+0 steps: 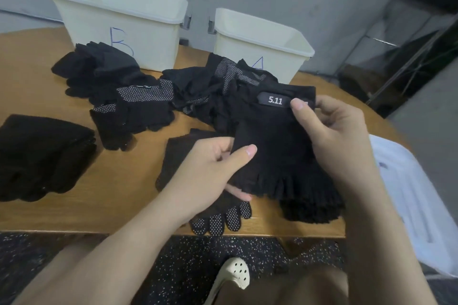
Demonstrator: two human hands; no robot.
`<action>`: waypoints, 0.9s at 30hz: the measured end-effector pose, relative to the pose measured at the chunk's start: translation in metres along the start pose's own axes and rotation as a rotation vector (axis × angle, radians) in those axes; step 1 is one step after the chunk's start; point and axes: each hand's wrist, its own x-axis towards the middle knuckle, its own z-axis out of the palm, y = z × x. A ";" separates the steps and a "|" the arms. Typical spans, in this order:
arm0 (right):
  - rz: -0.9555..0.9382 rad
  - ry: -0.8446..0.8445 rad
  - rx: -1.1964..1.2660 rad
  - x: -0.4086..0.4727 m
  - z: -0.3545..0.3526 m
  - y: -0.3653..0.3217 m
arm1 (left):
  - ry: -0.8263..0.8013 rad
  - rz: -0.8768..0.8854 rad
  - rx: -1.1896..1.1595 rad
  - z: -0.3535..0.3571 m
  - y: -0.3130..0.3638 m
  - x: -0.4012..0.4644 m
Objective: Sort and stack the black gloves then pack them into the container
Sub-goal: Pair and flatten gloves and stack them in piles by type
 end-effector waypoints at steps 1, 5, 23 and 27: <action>0.024 -0.016 -0.045 0.004 -0.015 0.002 | -0.011 -0.008 0.020 0.010 0.001 0.003; 0.157 -0.186 -0.137 0.020 -0.066 0.009 | -0.042 -0.072 -0.015 0.047 0.003 0.013; 0.402 -0.299 -0.315 0.041 -0.086 0.063 | -0.147 -0.169 0.172 0.089 -0.017 0.024; 0.370 -0.232 -0.281 0.042 -0.088 0.068 | -0.150 -0.160 0.204 0.090 -0.015 0.026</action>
